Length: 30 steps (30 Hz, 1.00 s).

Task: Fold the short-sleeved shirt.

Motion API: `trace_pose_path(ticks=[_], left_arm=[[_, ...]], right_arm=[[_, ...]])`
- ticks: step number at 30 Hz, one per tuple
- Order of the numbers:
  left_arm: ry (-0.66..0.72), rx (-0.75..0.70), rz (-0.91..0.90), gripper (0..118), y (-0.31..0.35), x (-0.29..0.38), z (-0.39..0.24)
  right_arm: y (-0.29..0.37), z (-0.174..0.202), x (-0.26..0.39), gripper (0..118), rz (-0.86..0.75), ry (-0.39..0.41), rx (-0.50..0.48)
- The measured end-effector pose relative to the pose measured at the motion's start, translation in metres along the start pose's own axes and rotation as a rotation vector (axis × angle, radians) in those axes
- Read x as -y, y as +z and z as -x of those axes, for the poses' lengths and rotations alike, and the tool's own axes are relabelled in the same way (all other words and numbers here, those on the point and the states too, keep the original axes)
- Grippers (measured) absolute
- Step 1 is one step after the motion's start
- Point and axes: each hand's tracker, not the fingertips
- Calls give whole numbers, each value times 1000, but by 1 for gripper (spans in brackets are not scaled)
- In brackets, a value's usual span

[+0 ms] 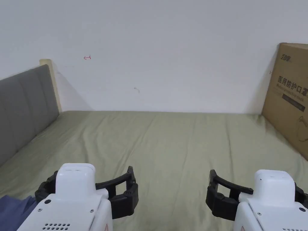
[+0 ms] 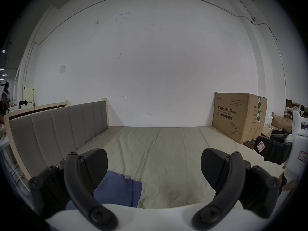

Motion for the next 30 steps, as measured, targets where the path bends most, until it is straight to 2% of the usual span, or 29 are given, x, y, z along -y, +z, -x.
trace_pose_path(ticks=[4, 11, 17, 18, 20, 22, 24, 26, 27, 29, 30], left_arm=[[-2, -2, 3, 114, 1, -1, -2], [1, -3, 12, 114, 0, 0, -3], [-8, 1, 14, 114, -1, 1, -3], [-4, 6, 12, 114, -2, 1, -1], [102, 33, -12, 114, -1, 0, 6], [335, 97, -43, 114, -3, 3, 22], [664, 154, -47, 114, -10, 16, 43], [1032, 200, -17, 114, -19, 42, 65], [1164, 191, 10, 114, -23, 54, 72], [1311, 140, 53, 114, -28, 81, 81], [1336, 93, 82, 114, -28, 88, 83]], right_arm=[[-1, -2, 1, 118, 12, -30, -14], [-1, 1, 5, 118, 9, 16, 19], [-5, 4, -3, 118, 16, 12, 35], [-6, 9, -9, 118, -9, 72, 66], [-6, 25, -18, 118, -77, 236, 128], [-7, 44, -23, 118, -128, 425, 134], [-11, 65, -21, 118, -126, 631, 170], [-14, 82, -11, 118, -123, 880, 132], [-15, 89, -2, 118, -116, 1006, 133], [-17, 100, 12, 118, -95, 1219, 73], [-18, 103, 19, 118, -76, 1276, 33]])
